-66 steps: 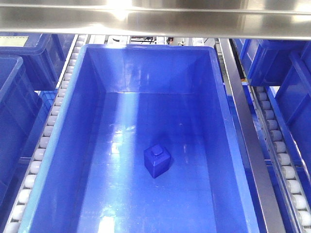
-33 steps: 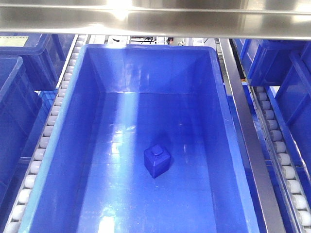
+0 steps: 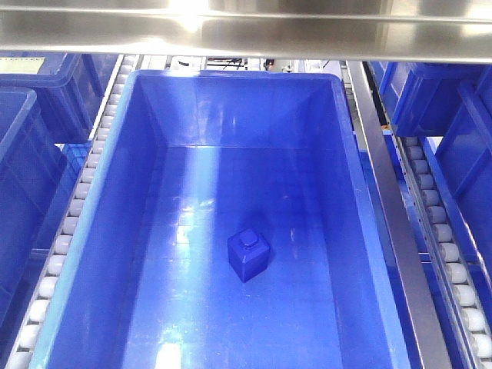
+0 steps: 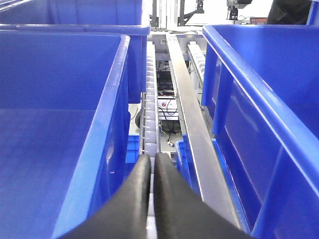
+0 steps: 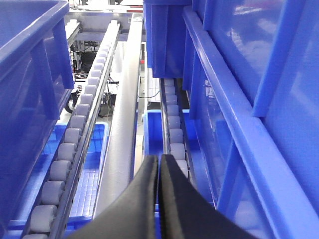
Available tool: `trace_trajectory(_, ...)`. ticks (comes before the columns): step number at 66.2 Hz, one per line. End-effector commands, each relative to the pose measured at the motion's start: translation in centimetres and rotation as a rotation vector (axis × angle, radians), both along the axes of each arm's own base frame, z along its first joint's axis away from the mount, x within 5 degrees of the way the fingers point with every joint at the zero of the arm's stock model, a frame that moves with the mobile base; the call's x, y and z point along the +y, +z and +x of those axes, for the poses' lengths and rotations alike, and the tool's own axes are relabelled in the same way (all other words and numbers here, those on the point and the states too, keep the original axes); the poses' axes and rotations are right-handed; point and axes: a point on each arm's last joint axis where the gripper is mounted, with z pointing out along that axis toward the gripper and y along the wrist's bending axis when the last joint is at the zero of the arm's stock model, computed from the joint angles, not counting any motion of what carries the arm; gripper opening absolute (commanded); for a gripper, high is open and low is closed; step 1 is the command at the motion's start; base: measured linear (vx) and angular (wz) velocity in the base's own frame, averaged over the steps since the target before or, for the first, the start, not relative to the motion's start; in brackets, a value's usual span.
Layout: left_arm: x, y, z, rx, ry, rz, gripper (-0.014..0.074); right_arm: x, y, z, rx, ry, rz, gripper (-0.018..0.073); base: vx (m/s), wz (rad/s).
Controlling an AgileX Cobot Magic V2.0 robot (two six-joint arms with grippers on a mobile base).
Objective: Pour parts from conveyor to right shelf
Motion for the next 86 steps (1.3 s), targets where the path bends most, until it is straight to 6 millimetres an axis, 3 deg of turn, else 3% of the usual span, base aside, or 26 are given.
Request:
trace_trajectory(1, -0.1, 1.3, 0.1, -0.081, -0.008, -0.018, -0.0006, 0.0, 0.5, 0.0, -0.086, -0.001, -0.019, -0.0008, 0.0, 0.0)
trace_trajectory(36, -0.1, 1.3, 0.1, -0.081, -0.008, -0.018, -0.0006, 0.0, 1.1, 0.0, -0.147, -0.002, -0.057, -0.0008, 0.0, 0.0)
trace_trajectory(86, -0.1, 1.3, 0.1, -0.081, -0.008, -0.018, -0.0006, 0.4, 0.2, 0.0, -0.041, 0.087, -0.046, -0.0008, 0.0, 0.0)
